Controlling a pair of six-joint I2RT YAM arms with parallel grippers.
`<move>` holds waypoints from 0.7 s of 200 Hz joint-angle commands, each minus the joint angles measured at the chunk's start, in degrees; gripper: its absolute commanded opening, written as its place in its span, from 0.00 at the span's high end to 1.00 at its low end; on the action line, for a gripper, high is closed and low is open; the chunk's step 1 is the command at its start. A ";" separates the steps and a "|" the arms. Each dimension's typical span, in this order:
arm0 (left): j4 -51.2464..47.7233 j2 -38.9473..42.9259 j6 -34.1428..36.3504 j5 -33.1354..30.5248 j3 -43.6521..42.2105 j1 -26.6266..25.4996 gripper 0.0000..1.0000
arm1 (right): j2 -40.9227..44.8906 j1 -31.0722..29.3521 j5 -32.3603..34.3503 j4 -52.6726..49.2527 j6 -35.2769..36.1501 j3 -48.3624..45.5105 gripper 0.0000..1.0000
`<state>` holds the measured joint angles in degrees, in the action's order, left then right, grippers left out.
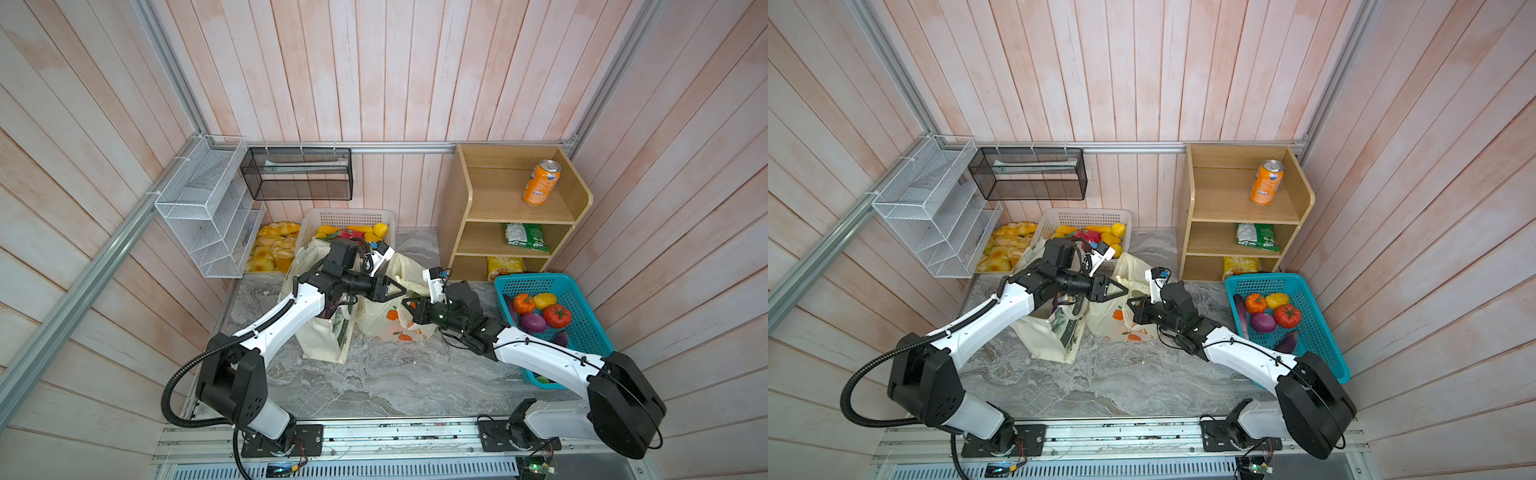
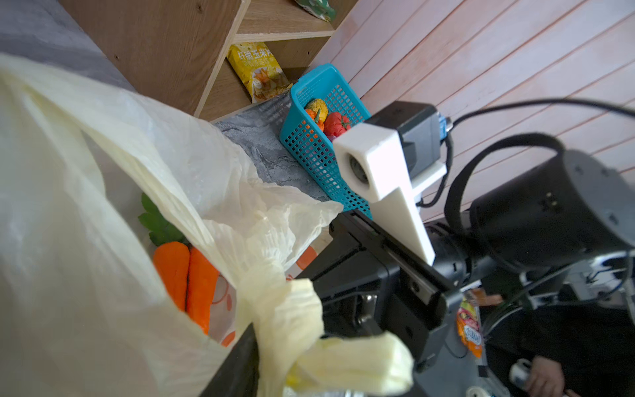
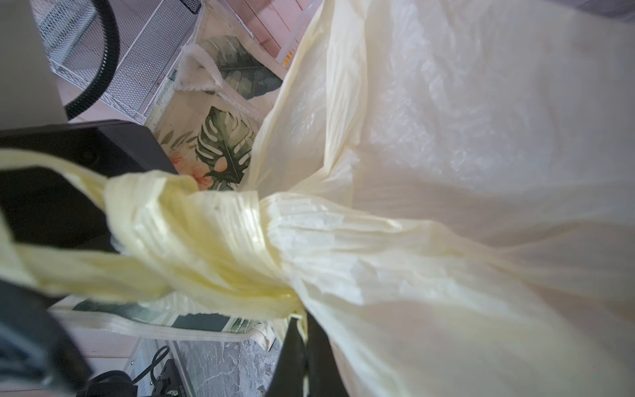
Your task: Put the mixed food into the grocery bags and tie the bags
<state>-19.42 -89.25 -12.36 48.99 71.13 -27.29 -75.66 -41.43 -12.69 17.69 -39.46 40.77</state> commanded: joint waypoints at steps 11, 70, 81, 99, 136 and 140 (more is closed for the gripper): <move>3.35 -1.83 -1.49 -0.65 0.13 -0.40 0.64 | 0.55 -0.07 -0.41 1.09 -0.43 -1.51 1.00; 3.53 -3.62 -1.81 -3.65 1.19 -1.66 0.53 | 0.79 -0.05 -0.50 1.42 -0.70 -2.37 1.00; 3.55 -4.10 -1.77 -3.90 1.46 -1.85 0.60 | 0.78 -0.05 -0.58 1.40 -0.70 -2.36 1.00; 3.03 -4.87 -1.27 -3.99 2.02 -2.06 0.81 | 0.90 -0.06 -0.52 1.21 -0.55 -2.41 1.00; 4.95 -3.60 -1.44 -4.37 1.60 -2.07 1.00 | 3.65 1.43 0.92 -2.07 0.61 -3.33 1.00; 5.43 -3.18 -1.56 -4.46 1.41 -2.05 1.00 | 4.18 1.94 0.94 -2.20 0.66 -3.71 1.00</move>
<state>-16.67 -93.76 -14.26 45.28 71.79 -29.17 -74.81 -41.25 -12.60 17.30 -39.44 38.81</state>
